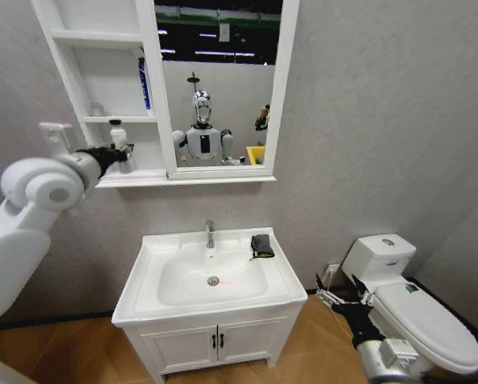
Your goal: Move facial cleanser and shampoo from washbasin to cabinet, then wipe washbasin with towel.
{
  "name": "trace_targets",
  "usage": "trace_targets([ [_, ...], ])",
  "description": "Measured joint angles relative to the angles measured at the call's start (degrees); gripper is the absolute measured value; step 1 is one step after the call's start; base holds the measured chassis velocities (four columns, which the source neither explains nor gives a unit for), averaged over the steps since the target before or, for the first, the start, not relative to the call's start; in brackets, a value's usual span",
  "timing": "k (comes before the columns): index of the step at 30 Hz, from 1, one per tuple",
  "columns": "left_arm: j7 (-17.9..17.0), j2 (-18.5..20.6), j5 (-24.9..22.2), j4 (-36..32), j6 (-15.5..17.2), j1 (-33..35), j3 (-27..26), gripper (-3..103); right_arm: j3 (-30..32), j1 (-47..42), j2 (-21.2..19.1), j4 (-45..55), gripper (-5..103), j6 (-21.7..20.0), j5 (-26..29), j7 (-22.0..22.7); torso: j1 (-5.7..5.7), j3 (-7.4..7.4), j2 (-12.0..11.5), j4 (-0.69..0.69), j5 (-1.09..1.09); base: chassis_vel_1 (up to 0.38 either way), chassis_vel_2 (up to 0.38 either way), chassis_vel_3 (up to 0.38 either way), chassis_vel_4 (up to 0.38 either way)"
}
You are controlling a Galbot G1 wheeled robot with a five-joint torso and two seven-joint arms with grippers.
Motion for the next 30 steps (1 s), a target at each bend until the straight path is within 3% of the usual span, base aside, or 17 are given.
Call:
trace_targets([
  [7,2.92,-6.08,2.06,11.27,0.29,-7.79,5.81,30,1.38,-0.8,-0.2,0.39,100,0.48,0.63,0.09,0.0,0.0,0.0,0.01,0.0,0.0,0.0,0.0,0.0],
  [12,5.87,-11.38,8.99,22.42,-1.07,-11.28,8.71,30,2.46,-0.97,-0.24,0.88,100,0.55,1.56,0.16,0.01,0.0,-0.01,-0.02,0.02,0.0,0.0,0.0,0.0],
  [30,8.77,-15.32,16.33,32.6,-3.77,-9.77,8.36,30,3.29,-0.18,-0.79,0.14,100,0.54,2.35,0.18,0.0,0.0,0.0,0.0,0.0,0.0,0.0,0.0,0.0],
])
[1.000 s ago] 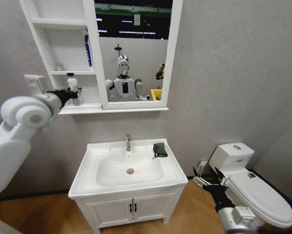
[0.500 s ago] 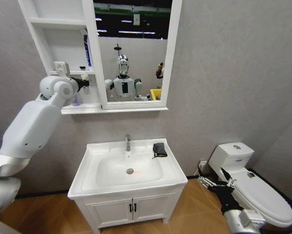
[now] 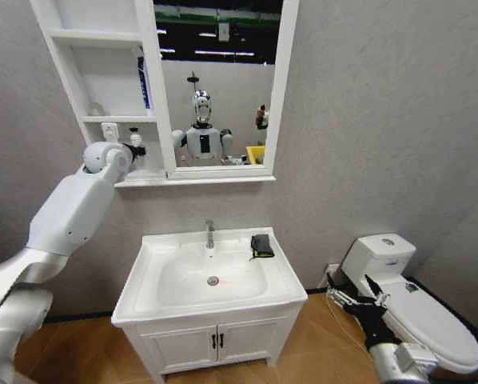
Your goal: Move facial cleanser and shampoo from washbasin to cabinet, then wipe washbasin with towel.
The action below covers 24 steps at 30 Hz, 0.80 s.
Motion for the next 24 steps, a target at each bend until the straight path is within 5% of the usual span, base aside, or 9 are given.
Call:
trace_targets([
  [12,3.36,-4.16,6.1,8.84,-2.5,-1.93,0.36,30,1.42,-0.67,0.05,-0.41,100,0.41,0.99,0.04,0.0,0.0,0.0,0.01,0.01,0.0,0.0,0.0,0.0],
  [15,4.94,-5.91,8.63,13.51,-6.56,-1.94,-0.79,30,1.63,-0.61,-0.01,-0.62,100,0.56,1.08,0.04,-0.06,-0.04,0.04,0.03,0.04,0.0,0.0,0.0,0.0],
  [24,4.6,-5.98,9.05,13.2,-6.03,-1.26,-1.61,30,1.73,-0.25,-0.14,-1.09,100,0.56,1.08,0.02,-0.02,-0.01,0.02,0.01,0.01,0.0,0.0,0.0,0.0],
])
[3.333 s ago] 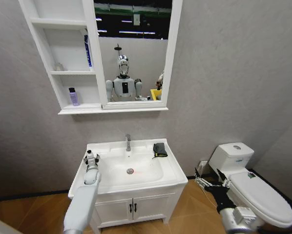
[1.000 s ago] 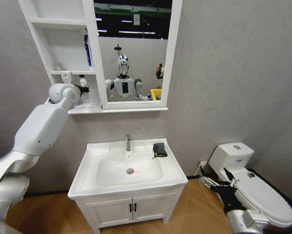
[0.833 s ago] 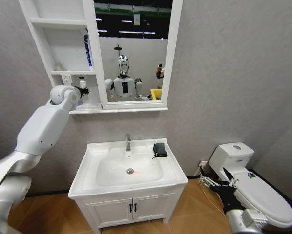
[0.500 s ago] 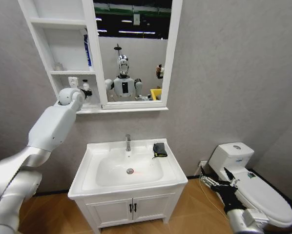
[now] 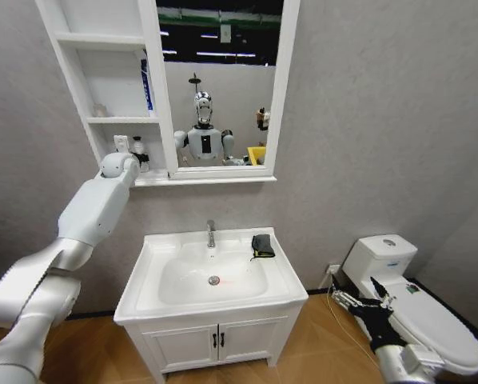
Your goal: Move facial cleanser and shampoo from washbasin to cabinet, then wipe washbasin with towel.
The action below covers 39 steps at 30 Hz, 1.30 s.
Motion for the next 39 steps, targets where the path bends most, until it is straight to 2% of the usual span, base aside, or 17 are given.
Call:
trace_targets([
  [4,-0.6,0.38,-0.17,-1.01,0.63,0.16,-0.01,46,-0.21,0.1,0.03,-0.08,100,-0.02,-0.1,0.0,0.03,0.02,-0.02,-0.02,-0.02,0.0,0.0,0.0,0.0],
  [6,-0.69,0.53,-0.27,-1.47,0.76,0.26,0.05,46,-0.28,0.1,0.05,-0.11,100,-0.02,-0.16,-0.01,0.04,0.02,-0.03,-0.03,-0.02,0.0,0.0,0.0,0.0],
  [7,-0.95,0.89,-0.55,-2.54,1.05,0.51,0.17,57,-0.37,0.06,0.1,-0.16,100,-0.02,-0.28,-0.02,0.04,0.03,-0.03,-0.05,-0.02,0.0,0.0,0.0,0.0],
  [8,-1.27,1.22,-1.03,-3.66,1.53,0.74,0.24,62,-0.45,0.05,0.12,-0.19,100,-0.02,-0.37,-0.03,0.05,0.03,-0.04,-0.05,-0.01,0.0,0.0,0.0,0.0],
  [9,-1.27,1.22,-1.03,-3.66,1.53,0.74,0.24,62,-0.45,0.05,0.12,-0.19,100,-0.02,-0.37,-0.03,0.05,0.03,-0.04,-0.05,-0.01,0.0,0.0,0.0,0.0],
  [11,-2.04,1.81,-1.86,-5.53,2.22,1.08,0.3,74,-0.59,0.08,0.12,-0.19,100,-0.09,-0.57,-0.05,0.05,0.03,-0.03,-0.05,-0.01,0.0,0.0,0.0,0.0],
  [14,-2.65,2.19,-2.2,-6.64,2.53,1.29,0.22,79,-0.65,0.16,0.12,-0.12,100,-0.21,-0.63,-0.06,0.04,0.02,-0.03,-0.04,-0.01,0.0,0.0,0.0,0.0],
  [16,-4.41,3.48,-3.74,-9.73,3.78,2.13,-0.3,94,-0.71,0.3,0.07,0.16,100,-0.43,-0.69,-0.06,0.03,0.01,-0.03,-0.03,0.0,0.0,0.0,0.0,0.0],
  [23,-6.63,5.72,-4.74,-14.6,4.47,4.25,-1.56,100,-1.35,0.56,0.14,0.3,100,-0.69,-1.49,-0.09,0.02,0.01,-0.02,-0.01,-0.01,0.0,0.0,0.0,0.0],
  [27,-8.75,7.63,-6.49,-21.13,4.58,6.95,-3.81,100,-1.68,0.84,0.29,0.7,100,-1.19,-1.8,-0.09,0.03,0.01,-0.02,-0.01,-0.02,0.0,0.0,0.0,0.0],
  [30,-15.49,11.08,-11.25,-36.11,4.57,15.38,-9.6,100,-1.67,1.05,0.43,1.49,100,-2.05,-1.8,0.0,0.01,0.0,-0.01,-0.04,0.01,0.0,0.0,0.0,0.0],
  [33,-17.68,12.44,-12.73,-40.24,4.57,18.48,-10.82,100,-1.67,1.05,0.49,1.74,100,-2.42,-1.77,0.06,0.0,0.0,-0.01,-0.03,-0.01,0.0,0.0,0.0,0.0],
  [35,-22.12,16.23,-15.16,-52.38,4.3,28.28,-15.41,100,-1.68,1.18,0.59,2.35,100,-3.22,-1.7,0.08,0.01,0.0,-0.01,0.01,-0.03,0.0,0.0,0.0,0.0],
  [36,-22.71,17.05,-15.1,-56.11,4.08,32.29,-18.01,100,-1.67,1.32,0.58,2.51,100,-3.47,-1.67,0.07,0.0,-0.01,-0.01,0.0,0.01,0.0,0.0,0.0,0.0],
  [37,-22.71,17.05,-15.1,-56.11,4.08,32.29,-18.01,100,-1.67,1.32,0.58,2.51,100,-3.47,-1.67,0.07,0.0,-0.01,-0.01,0.0,0.01,0.0,0.0,0.0,0.0],
  [38,-22.97,17.47,-14.4,-59.69,3.92,37.51,-21.49,100,-1.65,1.58,0.54,2.6,100,-3.81,-1.65,0.08,-0.01,-0.01,0.0,0.0,0.01,0.0,0.0,0.0,0.0],
  [39,-22.97,17.47,-14.4,-59.69,3.92,37.51,-21.49,100,-1.65,1.58,0.54,2.6,100,-3.81,-1.65,0.08,-0.01,-0.01,0.0,0.0,0.01,0.0,0.0,0.0,0.0],
])
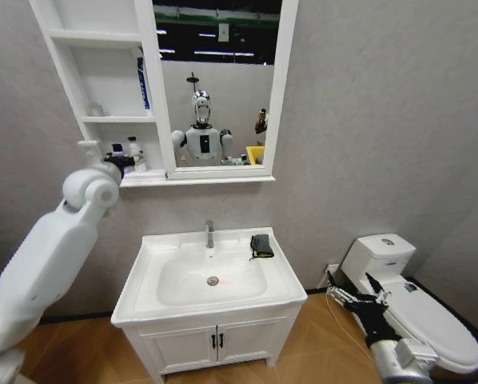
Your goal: Move facial cleanser and shampoo from washbasin to cabinet, then wipe washbasin with towel.
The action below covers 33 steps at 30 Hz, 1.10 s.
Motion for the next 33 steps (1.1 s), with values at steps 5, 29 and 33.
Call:
trace_targets([
  [5,12.65,-8.83,16.54,-14.27,-3.99,33.26,-21.48,100,0.18,0.69,-0.09,0.49,100,-1.17,-0.02,-0.1,0.01,0.01,-0.01,-0.03,-0.05,0.0,0.0,0.0,0.0],
  [29,37.42,-38.76,40.92,-29.05,-22.25,76.44,-34.52,100,-2.22,1.54,-0.08,0.21,100,-2.39,-1.59,-1.59,0.03,0.02,-0.02,-0.02,-0.01,0.0,0.0,0.0,0.0],
  [33,37.28,-38.67,40.85,-28.97,-22.13,76.22,-34.39,100,-2.18,1.63,0.31,0.3,100,-2.49,-1.73,-2.16,0.02,0.02,-0.02,-0.02,-0.01,0.0,0.0,0.0,0.0],
])
